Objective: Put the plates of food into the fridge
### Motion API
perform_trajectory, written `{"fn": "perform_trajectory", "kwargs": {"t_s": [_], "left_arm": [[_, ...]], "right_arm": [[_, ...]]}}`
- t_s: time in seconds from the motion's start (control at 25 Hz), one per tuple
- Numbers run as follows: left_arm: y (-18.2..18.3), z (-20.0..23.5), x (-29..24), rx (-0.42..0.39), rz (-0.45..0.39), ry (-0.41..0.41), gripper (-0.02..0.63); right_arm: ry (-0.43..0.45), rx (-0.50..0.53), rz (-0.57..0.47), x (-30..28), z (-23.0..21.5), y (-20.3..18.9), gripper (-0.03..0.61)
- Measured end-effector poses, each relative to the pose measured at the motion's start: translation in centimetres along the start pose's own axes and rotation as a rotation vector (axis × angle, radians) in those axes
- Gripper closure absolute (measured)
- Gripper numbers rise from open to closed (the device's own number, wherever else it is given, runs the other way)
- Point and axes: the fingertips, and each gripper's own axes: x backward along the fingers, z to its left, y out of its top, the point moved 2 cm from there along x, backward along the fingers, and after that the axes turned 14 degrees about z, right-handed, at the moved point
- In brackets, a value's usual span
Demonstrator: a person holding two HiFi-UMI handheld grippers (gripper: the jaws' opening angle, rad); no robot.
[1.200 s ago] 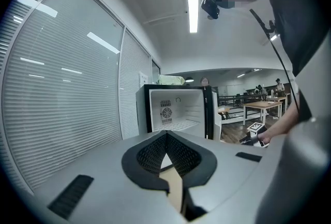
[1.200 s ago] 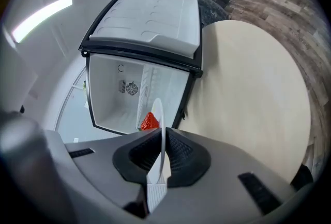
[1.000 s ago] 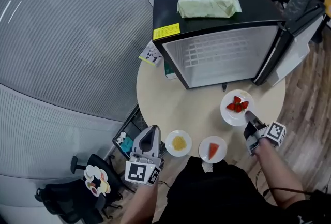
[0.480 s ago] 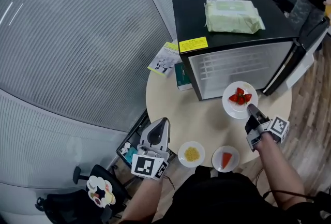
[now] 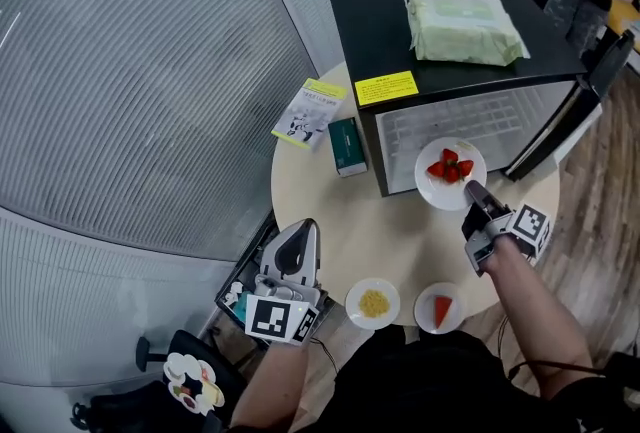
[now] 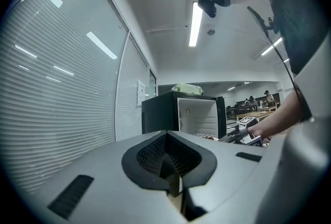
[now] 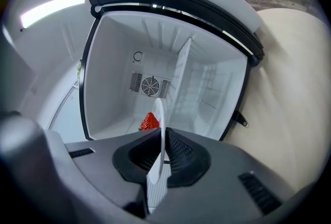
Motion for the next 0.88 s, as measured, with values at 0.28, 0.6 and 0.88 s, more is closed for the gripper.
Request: {"fn": "perform_trajectory", "kwargs": {"t_s": [0.28,0.6,0.88], "left_arm": [[-1.0,2.6,-0.6,0.016,0.019,0.005,0.609],[-1.6,4.8,-1.2,0.032,0.033,0.006,0.609],[-2.7,6.1,-1.5,0.055,0.050,0.010,0.609]], "right_arm": [[-0.018,-0.029,-0.020,-3.2,0.3,0.6,0.554],[-0.045,-0.073,-0.040,-6.2,0.0,0.6,0.552],[-0.072,-0.102,-0.056,-8.2,-0.2,0.7,0.553]]}}
